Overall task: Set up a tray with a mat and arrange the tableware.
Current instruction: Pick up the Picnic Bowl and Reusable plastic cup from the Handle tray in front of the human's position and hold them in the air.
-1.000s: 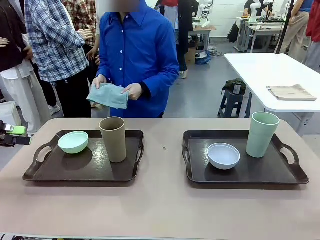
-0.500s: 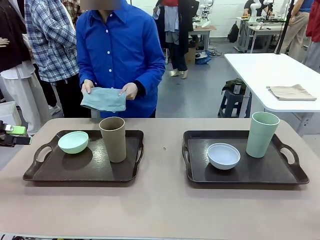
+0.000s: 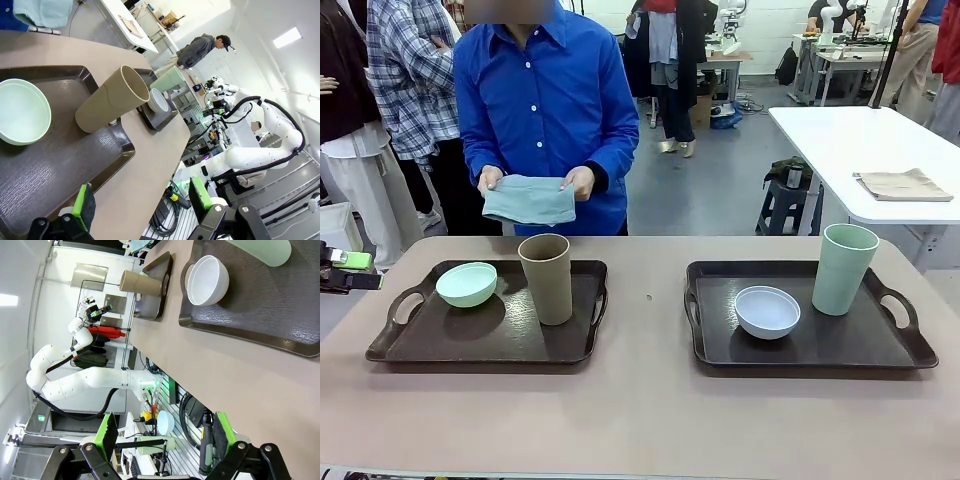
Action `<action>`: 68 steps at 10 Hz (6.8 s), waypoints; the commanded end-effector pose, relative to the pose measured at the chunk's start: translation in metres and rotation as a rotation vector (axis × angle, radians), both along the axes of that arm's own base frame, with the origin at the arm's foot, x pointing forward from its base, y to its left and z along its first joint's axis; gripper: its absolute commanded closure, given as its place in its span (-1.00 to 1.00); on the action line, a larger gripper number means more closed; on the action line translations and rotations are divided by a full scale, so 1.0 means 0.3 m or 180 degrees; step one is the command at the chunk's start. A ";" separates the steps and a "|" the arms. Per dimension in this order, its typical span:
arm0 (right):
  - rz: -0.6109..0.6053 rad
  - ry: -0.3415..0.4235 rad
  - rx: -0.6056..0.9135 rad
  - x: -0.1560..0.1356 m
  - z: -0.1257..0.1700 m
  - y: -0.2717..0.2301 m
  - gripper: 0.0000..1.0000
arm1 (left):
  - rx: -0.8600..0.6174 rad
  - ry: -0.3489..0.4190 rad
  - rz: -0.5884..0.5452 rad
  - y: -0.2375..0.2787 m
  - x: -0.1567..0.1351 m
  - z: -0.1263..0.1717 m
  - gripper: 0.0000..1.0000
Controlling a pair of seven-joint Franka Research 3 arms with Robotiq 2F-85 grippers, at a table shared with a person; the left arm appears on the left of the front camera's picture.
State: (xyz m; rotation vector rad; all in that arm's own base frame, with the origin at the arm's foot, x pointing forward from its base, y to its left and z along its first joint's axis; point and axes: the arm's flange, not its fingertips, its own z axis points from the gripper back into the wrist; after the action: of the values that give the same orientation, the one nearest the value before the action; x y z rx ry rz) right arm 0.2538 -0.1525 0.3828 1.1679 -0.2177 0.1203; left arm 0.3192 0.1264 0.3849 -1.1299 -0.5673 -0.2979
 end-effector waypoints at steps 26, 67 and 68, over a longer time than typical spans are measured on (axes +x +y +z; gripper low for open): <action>0.0193 -0.1322 -0.1592 0.177 0.433 0.388 -1.00 | 0.1625 0.0026 0.0394 0.017 0.043 0.324 -1.00; 0.3099 -0.3948 0.0059 1.052 -0.253 1.805 -1.00 | 0.2887 0.1085 0.0919 -0.318 0.566 0.253 -1.00; 0.2965 -0.3958 0.0089 1.054 -0.271 1.840 -1.00 | 0.2949 0.1116 0.0962 -0.313 0.582 0.238 -1.00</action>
State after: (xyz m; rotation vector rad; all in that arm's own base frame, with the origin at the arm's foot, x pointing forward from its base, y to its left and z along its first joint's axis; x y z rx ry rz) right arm 0.5683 0.3899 0.3003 0.9999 -0.6612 1.7090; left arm 0.4905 0.0322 0.4580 -0.2083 -0.2129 -0.0625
